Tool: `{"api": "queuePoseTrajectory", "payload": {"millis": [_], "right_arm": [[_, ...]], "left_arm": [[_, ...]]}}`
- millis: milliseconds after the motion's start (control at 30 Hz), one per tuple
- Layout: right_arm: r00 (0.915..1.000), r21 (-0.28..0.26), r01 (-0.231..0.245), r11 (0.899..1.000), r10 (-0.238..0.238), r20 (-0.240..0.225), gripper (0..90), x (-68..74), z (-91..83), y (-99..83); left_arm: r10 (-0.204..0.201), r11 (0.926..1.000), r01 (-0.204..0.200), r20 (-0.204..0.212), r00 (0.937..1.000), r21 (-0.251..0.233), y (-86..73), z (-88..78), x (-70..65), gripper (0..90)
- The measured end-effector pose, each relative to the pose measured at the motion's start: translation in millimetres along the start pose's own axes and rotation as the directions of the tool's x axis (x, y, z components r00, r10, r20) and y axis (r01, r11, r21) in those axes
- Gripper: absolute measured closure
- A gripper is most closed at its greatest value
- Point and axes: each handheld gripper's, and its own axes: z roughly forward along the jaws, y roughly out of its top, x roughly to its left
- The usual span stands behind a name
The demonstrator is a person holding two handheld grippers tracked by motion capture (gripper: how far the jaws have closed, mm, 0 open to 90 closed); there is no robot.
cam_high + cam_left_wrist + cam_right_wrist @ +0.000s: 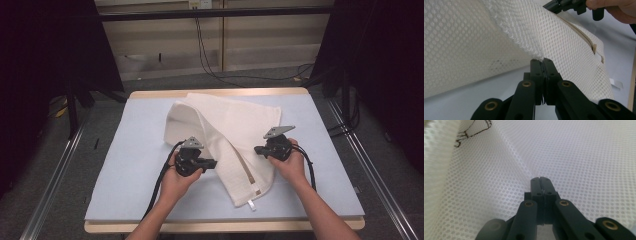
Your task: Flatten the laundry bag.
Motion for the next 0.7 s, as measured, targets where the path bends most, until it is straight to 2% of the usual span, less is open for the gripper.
{"api": "queuePoseTrajectory", "payload": {"millis": [100,167,200,233,300,367,433,467,500,567,633,700], "right_arm": [[0.9974,-0.01,-0.018,1.0,0.019,0.069,90.0,-11.0,-2.2,0.2],[0.9951,-0.013,-0.019,1.0,0.02,0.097,90.0,-19.1,-3.9,0.7],[0.9943,-0.016,-0.043,0.999,0.044,0.097,90.0,-21.8,-5.0,0.5],[0.995,-0.018,-0.071,0.997,0.072,0.07,90.0,-25.4,-5.2,0.6],[0.9952,-0.04,-0.06,0.997,0.062,0.075,87.2,-26.0,-6.8,1.1],[0.9927,-0.075,-0.083,0.994,0.089,0.081,74.4,-20.2,-10.5,2.5],[0.9955,-0.084,-0.061,0.995,0.066,0.068,73.8,-13.1,-14.3,4.5],[0.9977,-0.089,-0.029,0.996,0.034,0.059,71.4,-7.0,-17.0,6.0],[0.998,-0.091,-0.021,0.996,0.026,0.058,70.2,-3.1,-19.2,6.9],[0.9983,-0.095,0.028,0.995,-0.023,0.054,68.6,7.6,-28.3,9.2],[0.999,-0.109,0.034,0.993,-0.03,0.032,66.2,13.0,-33.7,9.6],[1.0,-0.136,0.007,0.991,-0.007,-0.002,64.9,17.5,-40.4,8.1]], "left_arm": [[0.016,0.9998,-0.016,-0.005,0.9999,0.007,1.6,1.3,-0.5,88.3],[0.021,0.9998,-0.021,-0.008,0.9997,0.0,1.7,2.6,-1.4,88.3],[0.021,0.9998,-0.021,-0.007,0.9998,-0.002,1.6,3.8,-2.7,88.3],[0.03,0.9996,-0.03,-0.012,0.9995,-0.001,1.3,3.9,-2.8,88.3],[0.034,0.9994,-0.034,-0.011,0.9994,0.01,0.9,3.2,-2.4,88.3],[0.023,0.9997,-0.023,-0.01,0.9997,0.001,-0.1,3.2,-3.2,88.2],[0.03,0.9995,-0.03,-0.014,0.9995,0.005,-1.0,2.7,-4.6,88.0],[0.029,0.9996,-0.029,-0.013,0.9995,-0.003,-1.7,3.2,-5.4,88.0],[0.029,0.9996,-0.029,-0.016,0.9994,-0.001,-2.5,2.9,-6.9,88.0],[0.037,0.9993,-0.036,-0.011,0.9993,0.013,-3.7,2.1,-8.5,87.9],[0.039,0.9991,-0.039,-0.012,0.9992,0.014,-4.8,1.4,-9.9,87.8],[0.036,0.9993,-0.036,-0.018,0.9992,0.007,-6.3,1.1,-11.8,87.7]]}}
